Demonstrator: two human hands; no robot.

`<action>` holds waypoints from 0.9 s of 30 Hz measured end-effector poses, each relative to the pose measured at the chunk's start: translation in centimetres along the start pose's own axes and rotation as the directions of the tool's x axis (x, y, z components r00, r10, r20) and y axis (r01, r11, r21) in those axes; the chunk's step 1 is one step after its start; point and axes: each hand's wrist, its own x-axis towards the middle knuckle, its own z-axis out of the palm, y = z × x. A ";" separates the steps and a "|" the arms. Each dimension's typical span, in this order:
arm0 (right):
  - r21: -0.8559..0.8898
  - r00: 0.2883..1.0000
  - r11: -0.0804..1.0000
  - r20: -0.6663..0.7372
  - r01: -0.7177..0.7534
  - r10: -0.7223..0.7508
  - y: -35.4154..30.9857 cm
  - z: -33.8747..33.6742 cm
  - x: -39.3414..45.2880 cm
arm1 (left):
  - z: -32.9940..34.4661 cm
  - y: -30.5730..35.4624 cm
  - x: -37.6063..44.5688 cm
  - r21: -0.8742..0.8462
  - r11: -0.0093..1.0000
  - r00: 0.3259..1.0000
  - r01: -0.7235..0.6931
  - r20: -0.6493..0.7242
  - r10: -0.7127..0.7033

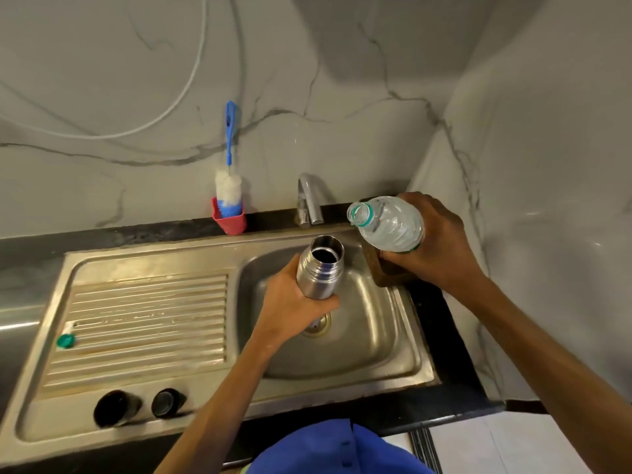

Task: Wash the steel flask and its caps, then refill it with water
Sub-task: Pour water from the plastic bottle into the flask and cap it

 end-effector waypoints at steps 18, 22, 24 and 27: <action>-0.481 0.968 0.842 0.064 0.244 -0.244 1.3 -2.6 1.9 | 0.5 0.9 1.0 0.052 0.998 0.999 -0.024 -0.025 0.026; -0.516 0.961 0.815 0.073 0.264 -0.266 1.3 -2.9 2.3 | 0.5 0.6 1.0 0.042 0.999 0.999 -0.025 -0.033 0.026; -0.522 0.959 0.809 0.076 0.272 -0.273 1.3 -3.0 2.4 | 0.4 0.4 1.1 0.037 0.999 0.999 -0.022 -0.040 0.023; -0.524 0.956 0.805 0.077 0.279 -0.282 1.3 -3.2 2.6 | 0.3 0.1 1.3 0.033 0.999 0.999 -0.021 -0.048 0.023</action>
